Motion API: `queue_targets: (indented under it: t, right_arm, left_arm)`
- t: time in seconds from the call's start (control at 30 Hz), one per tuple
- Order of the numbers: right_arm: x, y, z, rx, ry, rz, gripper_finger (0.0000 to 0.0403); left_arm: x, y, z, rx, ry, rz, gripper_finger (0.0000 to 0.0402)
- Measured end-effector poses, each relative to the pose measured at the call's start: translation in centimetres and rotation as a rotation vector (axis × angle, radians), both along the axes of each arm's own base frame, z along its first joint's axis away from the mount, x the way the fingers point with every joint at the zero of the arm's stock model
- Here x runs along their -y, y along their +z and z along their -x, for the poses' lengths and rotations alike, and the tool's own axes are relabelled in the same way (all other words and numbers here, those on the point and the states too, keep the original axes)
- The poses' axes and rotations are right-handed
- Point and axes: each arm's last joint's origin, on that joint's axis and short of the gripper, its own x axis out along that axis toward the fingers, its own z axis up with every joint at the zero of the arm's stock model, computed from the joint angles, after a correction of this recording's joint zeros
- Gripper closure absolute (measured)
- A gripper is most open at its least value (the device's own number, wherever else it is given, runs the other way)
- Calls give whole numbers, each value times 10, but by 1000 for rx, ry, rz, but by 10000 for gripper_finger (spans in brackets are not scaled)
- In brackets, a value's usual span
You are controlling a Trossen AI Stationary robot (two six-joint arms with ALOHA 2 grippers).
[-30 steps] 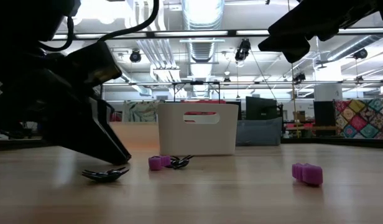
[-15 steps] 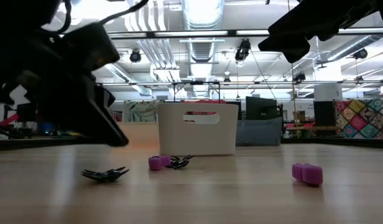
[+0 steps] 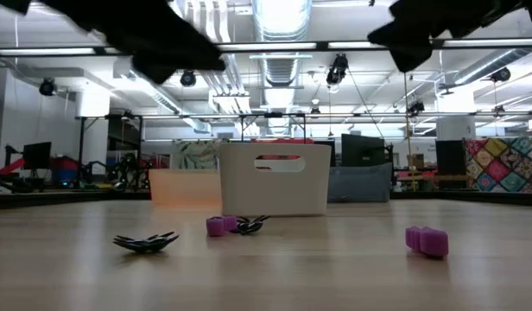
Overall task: Sort Halloween decoration
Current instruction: Put the black spider toy into the black bin
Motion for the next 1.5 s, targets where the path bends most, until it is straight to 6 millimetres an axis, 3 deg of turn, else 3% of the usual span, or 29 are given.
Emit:
queue_targets:
  t: [0.17,0.3,0.6,0.77,0.9,1.27,1.5]
  right_arm:
    - [4,13,10,50,30,28,220]
    - [6,21,17,88,44,61,220]
    - [7,25,20,118,64,119,220]
    - [7,25,20,118,64,120,220]
    - [7,24,20,114,65,123,220]
    - [8,22,20,84,55,99,220]
    - [8,21,20,77,53,93,220]
  left_arm:
    - [-17,38,-20,15,-5,-159,324]
    - [-43,61,-39,-4,-15,-285,324]
    - [-132,81,-73,32,-6,-343,324]
    - [-179,77,-92,96,108,-279,324]
    - [-206,66,-111,84,157,-261,324]
    - [-253,38,-164,-32,215,-274,324]
    - [-292,33,-180,-82,300,-252,324]
